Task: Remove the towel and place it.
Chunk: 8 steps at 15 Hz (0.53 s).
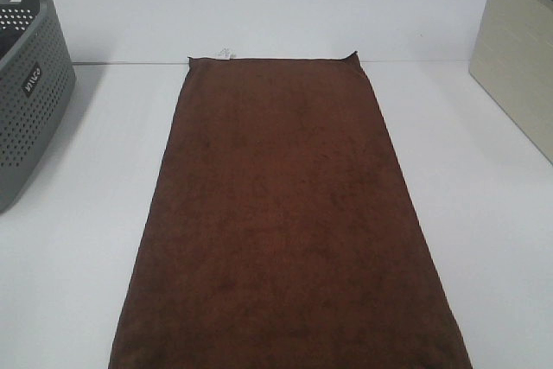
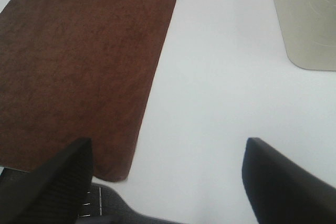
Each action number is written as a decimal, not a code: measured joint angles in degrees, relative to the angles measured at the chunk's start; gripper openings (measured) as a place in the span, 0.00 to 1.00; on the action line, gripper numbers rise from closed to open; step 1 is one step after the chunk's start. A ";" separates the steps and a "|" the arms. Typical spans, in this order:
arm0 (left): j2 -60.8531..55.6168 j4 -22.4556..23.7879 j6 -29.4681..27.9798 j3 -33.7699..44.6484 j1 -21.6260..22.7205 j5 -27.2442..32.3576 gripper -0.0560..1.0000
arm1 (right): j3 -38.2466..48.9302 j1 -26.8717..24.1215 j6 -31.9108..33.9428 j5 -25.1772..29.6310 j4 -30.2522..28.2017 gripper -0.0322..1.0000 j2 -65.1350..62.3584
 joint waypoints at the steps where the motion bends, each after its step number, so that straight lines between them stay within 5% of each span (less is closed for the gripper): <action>1: 0.00 -0.92 0.29 1.38 0.00 0.06 0.85 | 0.11 0.00 0.11 -0.06 -0.29 0.76 -0.57; 8: 0.00 -9.11 3.50 8.37 0.00 -8.88 0.85 | 0.57 0.00 4.47 -1.09 -7.73 0.76 -1.26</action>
